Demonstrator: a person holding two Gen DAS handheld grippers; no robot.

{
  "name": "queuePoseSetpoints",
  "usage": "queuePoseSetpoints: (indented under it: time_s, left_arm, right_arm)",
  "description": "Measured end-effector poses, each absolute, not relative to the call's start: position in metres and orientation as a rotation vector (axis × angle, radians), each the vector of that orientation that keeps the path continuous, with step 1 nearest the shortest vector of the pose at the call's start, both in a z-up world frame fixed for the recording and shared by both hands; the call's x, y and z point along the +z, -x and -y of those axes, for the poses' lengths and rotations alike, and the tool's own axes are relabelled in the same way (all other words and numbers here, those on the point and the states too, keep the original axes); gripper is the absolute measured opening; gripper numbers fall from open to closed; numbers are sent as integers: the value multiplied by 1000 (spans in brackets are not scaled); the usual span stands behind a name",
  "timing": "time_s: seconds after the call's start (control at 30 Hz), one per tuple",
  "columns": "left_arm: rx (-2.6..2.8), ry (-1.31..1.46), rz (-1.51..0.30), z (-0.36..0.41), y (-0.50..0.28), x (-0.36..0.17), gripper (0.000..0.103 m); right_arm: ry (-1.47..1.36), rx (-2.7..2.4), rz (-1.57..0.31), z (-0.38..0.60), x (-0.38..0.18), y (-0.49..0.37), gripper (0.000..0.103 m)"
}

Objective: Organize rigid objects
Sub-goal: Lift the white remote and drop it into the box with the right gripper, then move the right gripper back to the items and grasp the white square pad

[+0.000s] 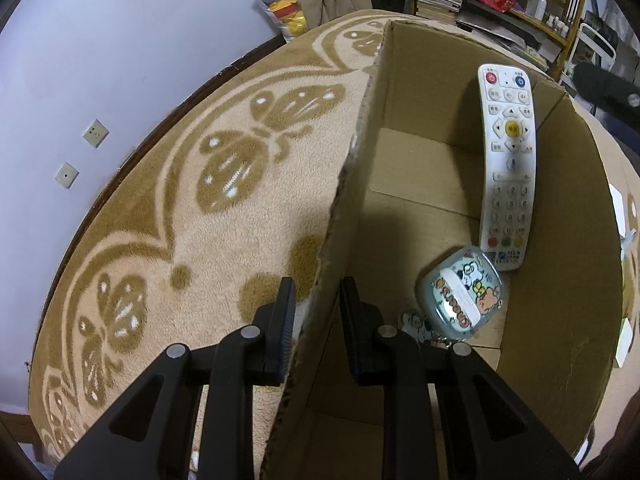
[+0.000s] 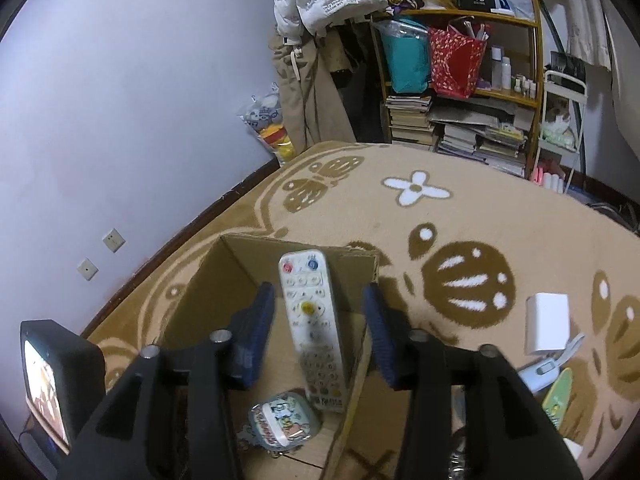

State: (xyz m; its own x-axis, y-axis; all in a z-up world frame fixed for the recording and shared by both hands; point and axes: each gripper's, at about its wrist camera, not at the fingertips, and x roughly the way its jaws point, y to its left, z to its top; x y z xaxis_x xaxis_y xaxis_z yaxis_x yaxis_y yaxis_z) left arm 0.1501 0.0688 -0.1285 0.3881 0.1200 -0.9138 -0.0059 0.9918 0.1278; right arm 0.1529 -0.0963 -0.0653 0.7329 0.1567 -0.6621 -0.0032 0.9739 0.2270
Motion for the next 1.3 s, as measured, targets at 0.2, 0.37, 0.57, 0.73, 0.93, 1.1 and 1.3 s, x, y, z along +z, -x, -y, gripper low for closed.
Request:
queuePoseSetpoints:
  time_s: [0.2, 0.37, 0.57, 0.73, 0.93, 1.1, 1.3]
  left_arm:
    - [82, -113, -1170, -69, -150, -128, 22]
    - [80, -114, -1171, -69, -150, -130, 22]
    - [80, -105, -1175, -72, -151, -131, 22]
    - [80, -102, -1175, -72, -151, -131, 22]
    - [78, -105, -1176, -70, -151, -131, 23]
    - [72, -100, -1179, -73, -152, -130, 23]
    - [73, -105, -1178, -73, -152, -130, 23]
  right_arm:
    - [-229, 37, -725, 119, -57, -138, 83]
    - [-219, -50, -757, 148, -66, -125, 90]
    - [-255, -157, -800, 189, -82, -103, 90]
    - [-269, -244, -850, 215, -101, -84, 90]
    - [-330, -332, -917, 242, -127, -59, 90]
    - [-371, -376, -962, 254, -145, -43, 88]
    - [-413, -456, -1029, 268, -164, -28, 69]
